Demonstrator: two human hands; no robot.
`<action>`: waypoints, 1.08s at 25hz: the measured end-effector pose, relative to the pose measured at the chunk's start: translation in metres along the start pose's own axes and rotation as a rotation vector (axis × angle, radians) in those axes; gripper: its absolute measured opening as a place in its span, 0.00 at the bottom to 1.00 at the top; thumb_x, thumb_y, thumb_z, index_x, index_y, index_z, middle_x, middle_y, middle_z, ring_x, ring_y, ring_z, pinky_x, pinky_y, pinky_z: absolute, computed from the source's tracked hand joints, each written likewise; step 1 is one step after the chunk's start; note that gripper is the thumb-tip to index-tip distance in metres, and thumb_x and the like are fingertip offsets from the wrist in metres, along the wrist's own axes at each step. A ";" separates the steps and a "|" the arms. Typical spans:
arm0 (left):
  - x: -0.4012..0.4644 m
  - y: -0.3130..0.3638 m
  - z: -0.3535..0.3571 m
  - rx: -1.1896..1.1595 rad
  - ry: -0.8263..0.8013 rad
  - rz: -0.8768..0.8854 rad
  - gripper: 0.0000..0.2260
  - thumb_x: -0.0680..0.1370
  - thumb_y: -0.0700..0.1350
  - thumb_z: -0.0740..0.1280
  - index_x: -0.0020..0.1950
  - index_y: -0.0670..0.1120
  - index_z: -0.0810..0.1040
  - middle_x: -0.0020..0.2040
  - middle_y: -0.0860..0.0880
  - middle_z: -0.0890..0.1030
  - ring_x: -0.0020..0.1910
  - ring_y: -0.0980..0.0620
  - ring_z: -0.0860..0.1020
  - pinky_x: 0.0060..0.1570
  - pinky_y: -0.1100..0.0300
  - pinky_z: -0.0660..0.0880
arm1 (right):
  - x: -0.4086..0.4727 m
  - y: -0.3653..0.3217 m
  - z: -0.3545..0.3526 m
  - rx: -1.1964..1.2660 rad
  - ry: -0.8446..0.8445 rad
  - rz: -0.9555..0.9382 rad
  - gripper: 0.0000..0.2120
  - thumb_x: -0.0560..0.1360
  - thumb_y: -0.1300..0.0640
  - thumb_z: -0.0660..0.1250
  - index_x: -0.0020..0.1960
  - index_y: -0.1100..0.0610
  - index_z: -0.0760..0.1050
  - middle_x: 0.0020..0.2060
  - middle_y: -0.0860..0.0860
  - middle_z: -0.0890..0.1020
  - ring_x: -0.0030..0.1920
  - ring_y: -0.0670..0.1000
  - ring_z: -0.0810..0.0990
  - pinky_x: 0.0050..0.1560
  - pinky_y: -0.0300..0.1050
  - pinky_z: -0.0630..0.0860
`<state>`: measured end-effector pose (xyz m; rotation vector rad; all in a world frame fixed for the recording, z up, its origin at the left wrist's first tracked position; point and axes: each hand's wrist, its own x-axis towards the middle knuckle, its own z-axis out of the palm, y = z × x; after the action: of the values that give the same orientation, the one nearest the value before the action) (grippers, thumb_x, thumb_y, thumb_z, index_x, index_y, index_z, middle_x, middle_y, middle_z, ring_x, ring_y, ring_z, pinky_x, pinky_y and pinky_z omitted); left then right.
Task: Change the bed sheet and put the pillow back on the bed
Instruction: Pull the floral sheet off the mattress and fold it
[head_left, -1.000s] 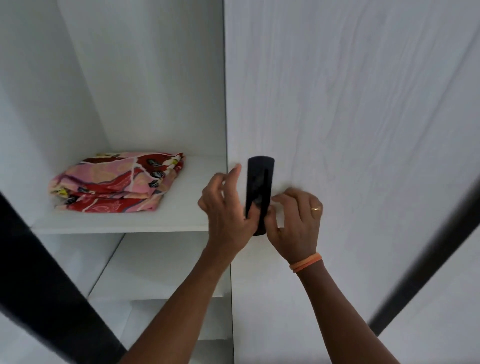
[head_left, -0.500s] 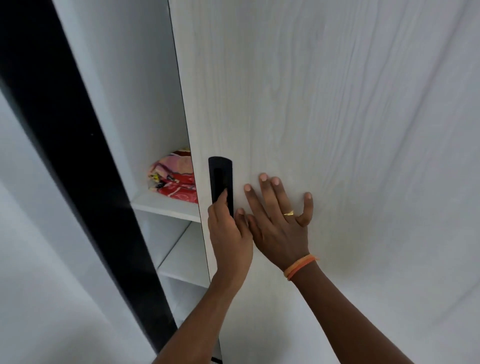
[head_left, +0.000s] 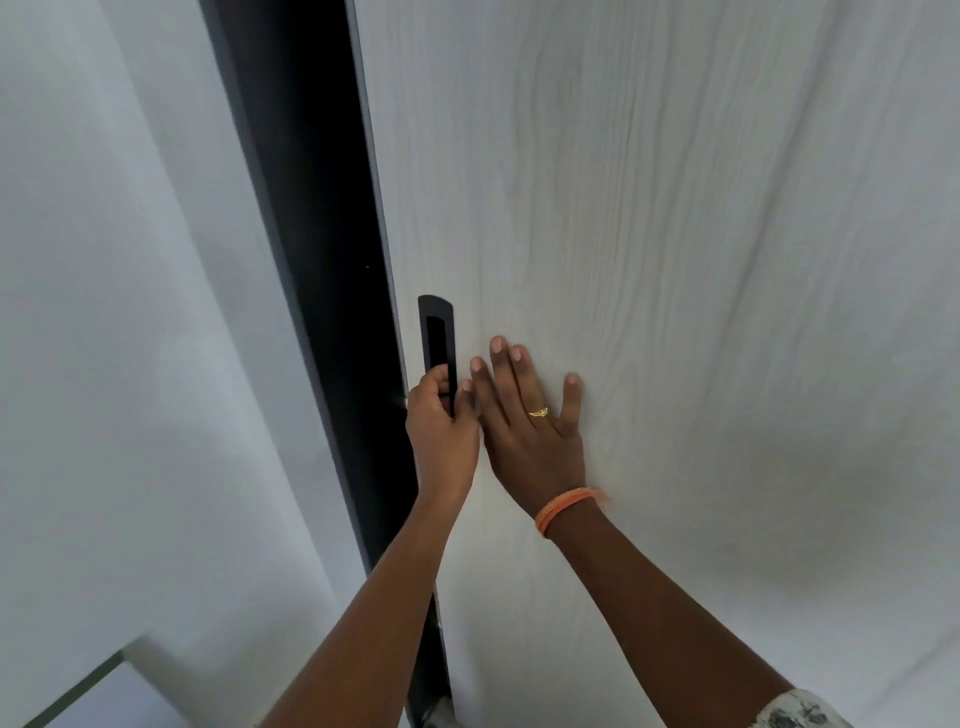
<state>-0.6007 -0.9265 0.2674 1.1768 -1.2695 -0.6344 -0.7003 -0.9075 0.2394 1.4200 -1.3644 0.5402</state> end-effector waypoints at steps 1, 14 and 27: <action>0.009 -0.005 -0.005 0.005 0.007 -0.007 0.16 0.81 0.48 0.64 0.69 0.47 0.73 0.61 0.50 0.78 0.59 0.53 0.78 0.62 0.57 0.76 | 0.006 -0.010 0.005 0.002 -0.003 -0.012 0.30 0.80 0.51 0.56 0.79 0.57 0.54 0.78 0.57 0.55 0.78 0.56 0.53 0.72 0.68 0.43; 0.046 -0.044 -0.013 -0.022 0.102 0.012 0.17 0.82 0.44 0.64 0.71 0.49 0.71 0.66 0.50 0.76 0.63 0.54 0.76 0.64 0.62 0.73 | 0.032 -0.054 0.030 -0.012 -0.034 -0.034 0.33 0.80 0.44 0.55 0.79 0.58 0.52 0.78 0.59 0.56 0.78 0.60 0.52 0.70 0.71 0.46; -0.173 0.020 0.077 -0.174 -0.396 0.376 0.09 0.76 0.32 0.67 0.52 0.44 0.77 0.49 0.51 0.77 0.47 0.55 0.78 0.45 0.60 0.77 | -0.134 0.129 -0.082 0.131 0.073 0.372 0.14 0.72 0.53 0.73 0.56 0.52 0.78 0.59 0.53 0.73 0.52 0.55 0.77 0.48 0.56 0.72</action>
<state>-0.7205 -0.7903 0.2102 0.6597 -1.6803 -0.6984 -0.8237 -0.7513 0.1995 1.2381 -1.5664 0.9292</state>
